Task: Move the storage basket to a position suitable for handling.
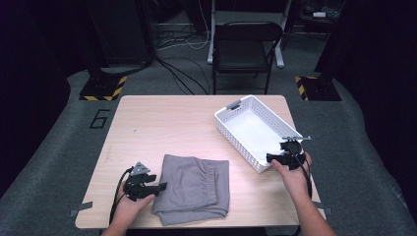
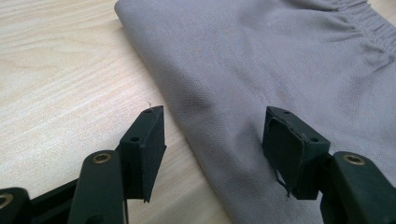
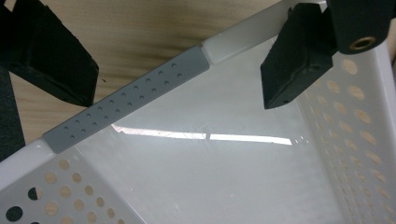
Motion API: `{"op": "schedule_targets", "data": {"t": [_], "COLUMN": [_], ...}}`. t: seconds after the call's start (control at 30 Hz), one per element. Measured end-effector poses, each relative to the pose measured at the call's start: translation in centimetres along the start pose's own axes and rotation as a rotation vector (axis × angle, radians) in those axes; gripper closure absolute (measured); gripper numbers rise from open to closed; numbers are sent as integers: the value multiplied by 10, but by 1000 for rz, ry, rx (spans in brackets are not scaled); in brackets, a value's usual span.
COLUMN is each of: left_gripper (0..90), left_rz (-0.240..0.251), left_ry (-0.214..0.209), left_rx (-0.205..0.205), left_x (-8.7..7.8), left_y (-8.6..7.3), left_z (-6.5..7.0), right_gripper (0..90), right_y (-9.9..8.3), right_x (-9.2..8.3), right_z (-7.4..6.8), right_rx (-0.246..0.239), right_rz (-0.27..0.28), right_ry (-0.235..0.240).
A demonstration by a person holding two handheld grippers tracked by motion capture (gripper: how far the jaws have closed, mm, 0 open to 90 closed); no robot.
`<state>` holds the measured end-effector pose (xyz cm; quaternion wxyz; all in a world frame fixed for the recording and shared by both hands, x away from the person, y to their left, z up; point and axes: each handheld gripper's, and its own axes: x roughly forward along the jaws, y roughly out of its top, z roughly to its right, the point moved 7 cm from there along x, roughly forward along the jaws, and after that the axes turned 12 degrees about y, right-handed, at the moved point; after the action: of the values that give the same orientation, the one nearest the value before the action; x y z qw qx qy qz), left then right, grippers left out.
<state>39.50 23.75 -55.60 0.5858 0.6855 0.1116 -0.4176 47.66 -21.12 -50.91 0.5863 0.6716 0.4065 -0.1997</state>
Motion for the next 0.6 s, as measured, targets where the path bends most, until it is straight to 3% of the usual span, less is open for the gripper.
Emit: {"op": "schedule_targets", "data": {"t": [0.1, 0.23, 0.6], "left_gripper": [394, 394, 393], "left_rz": [-9, -4, 2], "left_ry": [-2, -4, -2], "left_rx": [18, 8, -2], "left_x": [-1, 0, 0], "left_y": [-1, 0, 1], "left_z": [-2, -1, -2], "right_gripper": [143, 158, 292], "right_y": [1, 5, 23], "right_x": [1, 3, 13], "right_z": [2, 5, 5], "right_rx": [16, 13, -36], "right_rz": [5, -8, -22], "right_ry": [-16, -24, -53]}}
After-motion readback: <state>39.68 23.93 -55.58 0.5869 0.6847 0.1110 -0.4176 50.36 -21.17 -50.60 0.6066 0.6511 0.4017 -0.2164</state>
